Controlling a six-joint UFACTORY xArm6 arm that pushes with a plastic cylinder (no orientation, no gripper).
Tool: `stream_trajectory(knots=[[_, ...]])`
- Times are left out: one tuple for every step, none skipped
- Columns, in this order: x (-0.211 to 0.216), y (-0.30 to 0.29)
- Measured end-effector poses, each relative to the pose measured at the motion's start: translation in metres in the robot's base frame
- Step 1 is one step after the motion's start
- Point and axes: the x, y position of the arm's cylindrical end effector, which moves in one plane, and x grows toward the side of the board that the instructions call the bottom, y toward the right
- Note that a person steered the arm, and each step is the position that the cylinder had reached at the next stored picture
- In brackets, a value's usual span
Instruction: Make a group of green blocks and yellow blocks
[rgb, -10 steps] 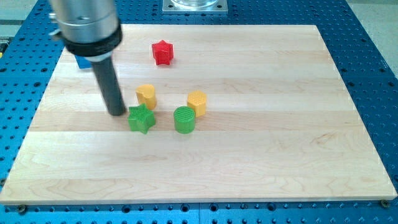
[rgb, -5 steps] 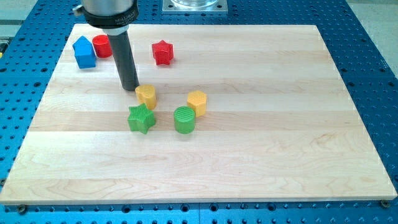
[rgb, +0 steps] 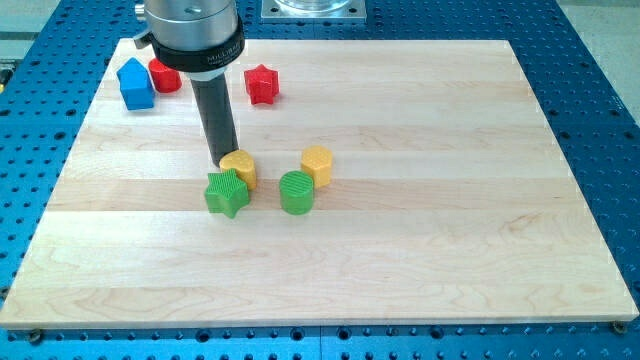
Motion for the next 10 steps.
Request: stream_trajectory(knots=[[-0.001, 0.0], [-0.001, 0.0], [0.01, 0.0], [0.028, 0.0], [0.029, -0.011], [0.032, -0.028], [0.058, -0.055], [0.09, -0.045], [0.086, 0.01], [0.079, 0.015]])
